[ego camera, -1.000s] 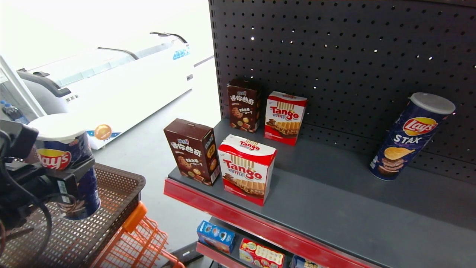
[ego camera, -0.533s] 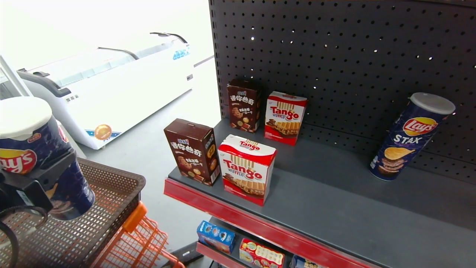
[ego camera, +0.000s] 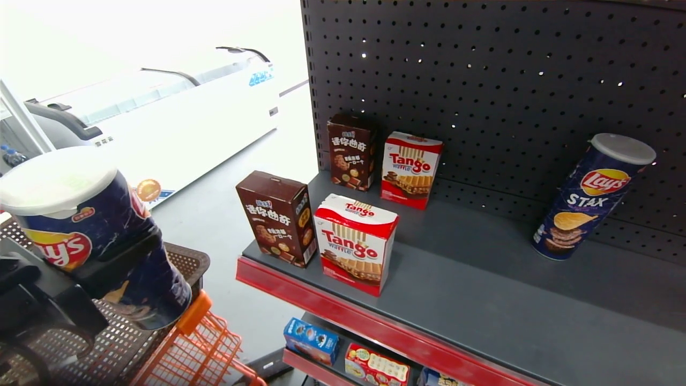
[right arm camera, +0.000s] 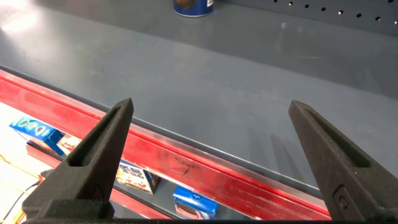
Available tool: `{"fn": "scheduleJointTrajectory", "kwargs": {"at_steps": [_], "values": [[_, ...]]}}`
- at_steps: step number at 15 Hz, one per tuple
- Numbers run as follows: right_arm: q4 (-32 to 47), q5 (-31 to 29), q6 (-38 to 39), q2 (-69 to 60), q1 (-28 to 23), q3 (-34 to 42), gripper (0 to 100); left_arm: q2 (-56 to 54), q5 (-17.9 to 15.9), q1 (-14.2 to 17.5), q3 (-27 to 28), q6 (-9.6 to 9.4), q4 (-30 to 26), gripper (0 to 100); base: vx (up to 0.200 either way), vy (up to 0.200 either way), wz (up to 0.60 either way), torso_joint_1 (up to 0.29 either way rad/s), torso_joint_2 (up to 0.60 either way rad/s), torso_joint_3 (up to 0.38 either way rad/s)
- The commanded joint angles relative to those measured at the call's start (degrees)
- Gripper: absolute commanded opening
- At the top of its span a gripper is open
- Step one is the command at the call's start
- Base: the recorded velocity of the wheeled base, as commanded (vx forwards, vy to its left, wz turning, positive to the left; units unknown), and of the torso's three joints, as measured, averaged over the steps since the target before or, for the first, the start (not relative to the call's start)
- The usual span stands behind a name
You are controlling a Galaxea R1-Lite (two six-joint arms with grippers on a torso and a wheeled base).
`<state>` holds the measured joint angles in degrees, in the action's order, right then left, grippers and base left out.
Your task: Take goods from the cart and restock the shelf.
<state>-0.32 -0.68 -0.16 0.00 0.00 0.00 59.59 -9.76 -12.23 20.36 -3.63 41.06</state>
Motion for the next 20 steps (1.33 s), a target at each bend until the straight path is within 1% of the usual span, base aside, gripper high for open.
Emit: {"fn": "scheduleJointTrajectory", "kwargs": {"at_steps": [1, 2, 3, 4, 5, 9, 10, 12, 13, 16, 17, 18, 20], "values": [[-0.03, -0.02, -0.02, 0.0, 0.0, 0.0, 100, 0.62, 0.01, -2.27, -0.14, 0.56, -0.1, 0, 0.0, 0.0, 0.0, 0.0, 0.0, 0.0], [-0.03, -0.02, -0.02, 0.0, 0.0, 0.0, 100, 0.71, -0.08, -2.27, -0.58, 1.44, -0.01, 0, 0.0, 0.0, 0.0, 0.0, 0.0, 0.0], [-0.03, -0.02, -0.02, 0.0, 0.0, 0.0, 100, 0.71, -0.08, -2.54, -0.67, 1.7, -0.01, 0, 0.0, 0.0, 0.0, 0.0, 0.0, 0.0], [-0.03, -0.02, -0.02, 0.0, 0.0, 0.0, 100, 0.79, -0.17, -3.42, -0.41, 1.79, -0.01, 0, 0.0, 0.0, 0.0, 0.0, 0.0, 0.0], [-0.03, -0.02, -0.02, 0.0, 0.0, 0.0, 100, 1.14, -0.17, -5.44, 0.3, 1.96, 0.07, 0, 0.0, 0.0, 0.0, 0.0, 0.0, 0.0], [-0.03, -0.02, -0.02, 0.0, 0.0, 0.0, 100, 3.34, -0.61, -6.93, 0.47, 2.05, 0.07, 0, 0.0, 0.0, 0.0, 0.0, 0.0, 0.0], [-0.03, -0.02, -0.02, 0.0, 0.0, 0.0, 100, 3.43, -1.57, -7.46, 0.47, 2.05, 0.07, 0, 0.0, 0.0, 0.0, 0.0, 0.0, 0.0], [-0.03, -0.02, -0.02, 0.0, 0.0, 0.0, 100, 3.61, -5.44, -7.55, 0.38, 2.05, 0.07, 0, 0.0, 0.0, 0.0, 0.0, 0.0, 0.0], [-0.03, 0.07, -0.02, 0.0, 0.0, 0.0, 100, 3.78, -7.73, -7.11, 1.09, 2.05, 0.07, 0, 0.0, 0.0, 0.0, 0.0, 0.0, 0.0], [-0.03, 0.07, -0.02, 0.0, 0.0, 0.0, 100, 5.01, -10.1, -7.28, 2.32, 1.96, 0.07, 0, 0.0, 0.0, 0.0, 0.0, 0.0, 0.0], [-0.03, 0.07, -0.11, 0.0, -0.09, 0.0, 100, 5.63, -11.42, -7.02, 2.32, 1.96, 0.07, 0, 0.0, 0.0, 0.0, 0.0, 0.0, 0.0], [-0.03, 0.16, -0.11, 0.0, 0.0, 0.0, 100, 5.72, -11.94, -6.93, 2.32, 1.96, 0.07, 0, 0.0, 0.0, 0.0, 0.0, 0.0, 0.0], [-0.03, 0.16, -0.11, 0.0, 0.0, 0.0, 100, 5.72, -11.94, -6.93, 2.23, 1.87, 0.07, 0, 0.0, 0.0, 0.0, 0.0, 0.0, 0.0]]}}
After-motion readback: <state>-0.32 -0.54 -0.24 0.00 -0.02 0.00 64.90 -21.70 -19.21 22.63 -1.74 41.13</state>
